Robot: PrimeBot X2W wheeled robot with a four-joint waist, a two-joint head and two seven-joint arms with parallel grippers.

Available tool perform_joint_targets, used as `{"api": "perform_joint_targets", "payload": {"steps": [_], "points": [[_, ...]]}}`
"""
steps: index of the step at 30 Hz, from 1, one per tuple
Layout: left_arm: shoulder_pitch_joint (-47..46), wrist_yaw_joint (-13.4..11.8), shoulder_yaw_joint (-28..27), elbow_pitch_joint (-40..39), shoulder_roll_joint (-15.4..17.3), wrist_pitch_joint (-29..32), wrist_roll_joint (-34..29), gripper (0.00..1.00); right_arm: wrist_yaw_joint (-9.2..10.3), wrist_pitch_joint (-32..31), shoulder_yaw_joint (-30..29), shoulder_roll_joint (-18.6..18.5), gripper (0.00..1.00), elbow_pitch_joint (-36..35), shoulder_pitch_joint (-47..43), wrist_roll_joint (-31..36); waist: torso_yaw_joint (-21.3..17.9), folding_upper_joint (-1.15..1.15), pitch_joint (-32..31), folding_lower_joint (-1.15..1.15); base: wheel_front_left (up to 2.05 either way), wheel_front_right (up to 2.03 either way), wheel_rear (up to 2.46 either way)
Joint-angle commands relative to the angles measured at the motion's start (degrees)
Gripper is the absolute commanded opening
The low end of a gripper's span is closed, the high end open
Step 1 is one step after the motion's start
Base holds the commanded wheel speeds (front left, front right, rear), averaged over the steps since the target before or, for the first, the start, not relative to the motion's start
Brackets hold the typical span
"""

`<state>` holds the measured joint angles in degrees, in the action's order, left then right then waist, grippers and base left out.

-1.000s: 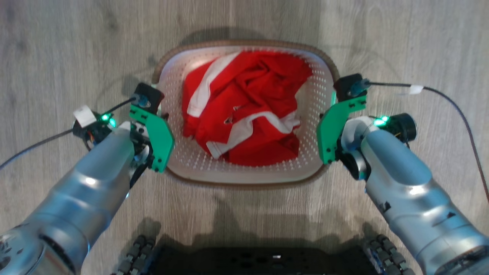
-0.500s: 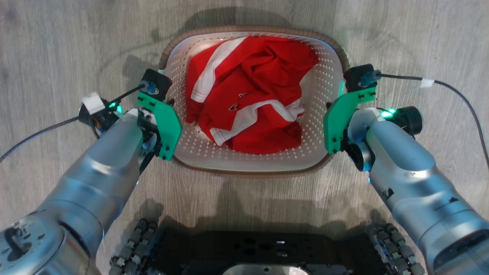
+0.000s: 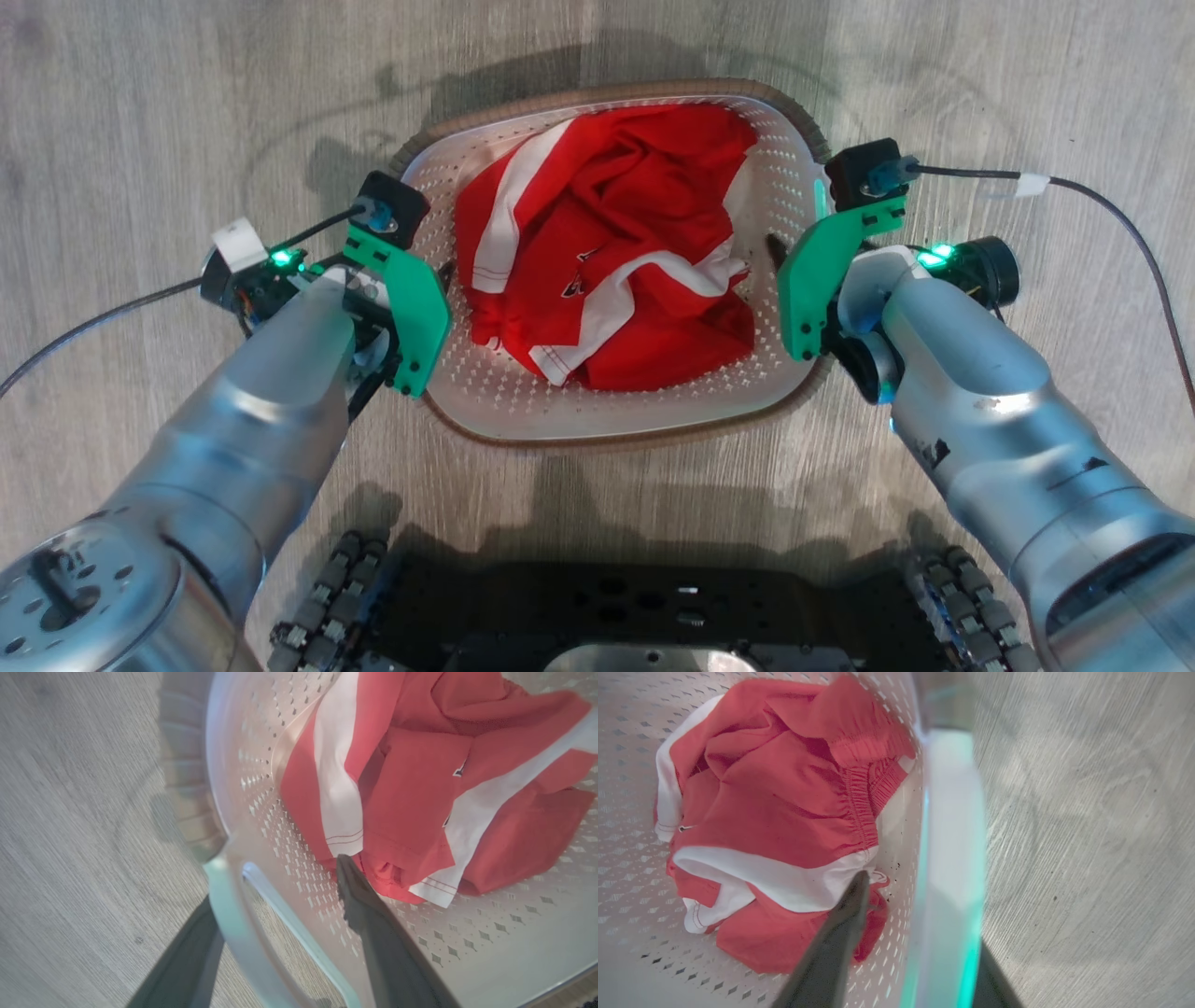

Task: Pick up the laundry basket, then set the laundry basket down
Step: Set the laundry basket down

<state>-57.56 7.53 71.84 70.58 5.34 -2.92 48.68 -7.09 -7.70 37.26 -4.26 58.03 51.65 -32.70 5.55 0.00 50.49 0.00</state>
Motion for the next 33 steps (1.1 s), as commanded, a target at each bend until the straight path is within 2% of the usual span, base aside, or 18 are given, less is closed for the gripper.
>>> {"api": "perform_joint_targets", "payload": {"steps": [1, 33], "points": [[0.1, -0.1, -0.2, 0.1, 0.6, -0.3, 0.4, 1.00, -0.40, 0.6, 0.9, 1.4, 1.00, -0.3, -2.4, -0.3, 0.1, 0.00, 0.0, 0.00, 0.00, 0.00, 0.00], [-3.1, -0.4, 0.0, 3.1, -0.3, -7.5, 1.2, 1.00, -0.40, -0.9, 3.6, 1.4, 1.00, 4.7, -3.2, -5.8, 0.3, 0.00, 0.6, 0.00, 0.00, 0.00, 0.00]]}}
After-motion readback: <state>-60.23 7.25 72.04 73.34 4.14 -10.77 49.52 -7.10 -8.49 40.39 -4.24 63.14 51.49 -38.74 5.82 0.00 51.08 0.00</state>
